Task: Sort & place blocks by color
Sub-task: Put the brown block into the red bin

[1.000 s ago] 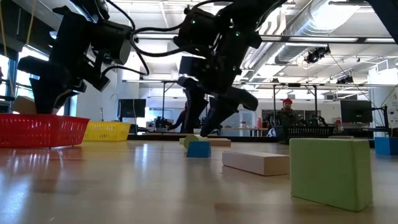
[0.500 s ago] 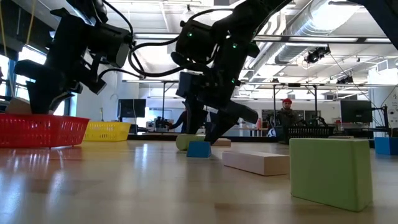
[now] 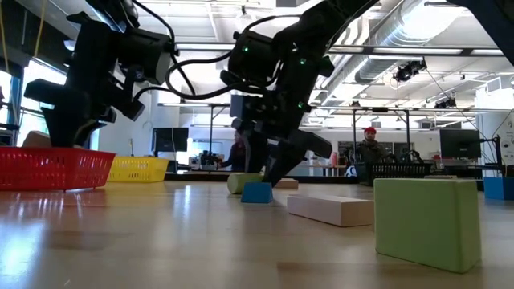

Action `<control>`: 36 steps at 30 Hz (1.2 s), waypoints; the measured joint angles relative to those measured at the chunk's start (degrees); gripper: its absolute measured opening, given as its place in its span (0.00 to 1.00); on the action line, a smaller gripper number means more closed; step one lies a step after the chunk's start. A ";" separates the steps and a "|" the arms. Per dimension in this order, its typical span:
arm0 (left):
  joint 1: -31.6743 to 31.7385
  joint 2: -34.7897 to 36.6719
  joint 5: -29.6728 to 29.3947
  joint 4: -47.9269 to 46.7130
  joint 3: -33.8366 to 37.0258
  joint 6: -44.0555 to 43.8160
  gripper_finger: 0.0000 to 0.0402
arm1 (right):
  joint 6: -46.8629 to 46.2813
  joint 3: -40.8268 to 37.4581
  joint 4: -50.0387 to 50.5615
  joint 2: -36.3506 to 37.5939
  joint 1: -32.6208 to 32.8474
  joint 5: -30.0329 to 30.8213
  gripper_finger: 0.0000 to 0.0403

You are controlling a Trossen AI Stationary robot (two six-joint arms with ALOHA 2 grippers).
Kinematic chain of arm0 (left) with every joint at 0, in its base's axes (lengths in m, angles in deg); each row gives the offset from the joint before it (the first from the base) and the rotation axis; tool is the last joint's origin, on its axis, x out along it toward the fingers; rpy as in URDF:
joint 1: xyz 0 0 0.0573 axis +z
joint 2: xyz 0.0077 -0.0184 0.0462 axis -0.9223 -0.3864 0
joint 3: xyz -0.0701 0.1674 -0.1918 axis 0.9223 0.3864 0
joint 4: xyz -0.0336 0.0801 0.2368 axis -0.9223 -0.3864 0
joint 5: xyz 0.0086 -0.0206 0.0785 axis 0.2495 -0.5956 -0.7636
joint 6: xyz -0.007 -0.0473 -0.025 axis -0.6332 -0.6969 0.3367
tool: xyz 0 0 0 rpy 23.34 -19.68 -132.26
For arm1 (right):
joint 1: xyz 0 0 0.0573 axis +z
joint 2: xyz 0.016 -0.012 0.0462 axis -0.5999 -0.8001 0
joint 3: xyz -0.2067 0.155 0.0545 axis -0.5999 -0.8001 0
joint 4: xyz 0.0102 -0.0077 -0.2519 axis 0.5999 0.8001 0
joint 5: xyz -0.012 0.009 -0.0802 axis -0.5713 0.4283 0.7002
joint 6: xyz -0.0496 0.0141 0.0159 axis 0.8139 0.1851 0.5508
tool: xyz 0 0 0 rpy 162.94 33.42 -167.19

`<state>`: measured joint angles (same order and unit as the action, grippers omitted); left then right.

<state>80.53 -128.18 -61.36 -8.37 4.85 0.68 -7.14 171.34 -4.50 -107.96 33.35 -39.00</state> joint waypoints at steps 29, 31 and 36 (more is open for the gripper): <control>-0.24 0.00 -0.78 1.81 -0.02 2.09 0.42 | -2.63 0.01 0.69 -0.02 0.00 0.13 0.43; -0.24 0.00 1.03 1.81 -0.02 3.04 0.45 | -2.63 0.02 0.73 -0.02 0.00 0.13 0.43; -0.26 0.00 0.86 1.61 -0.02 3.04 0.51 | -4.20 0.04 0.96 -0.02 0.00 0.65 0.43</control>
<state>80.27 -128.18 -60.50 -6.77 4.83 3.72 -11.34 171.38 -3.54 -107.98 33.35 -38.36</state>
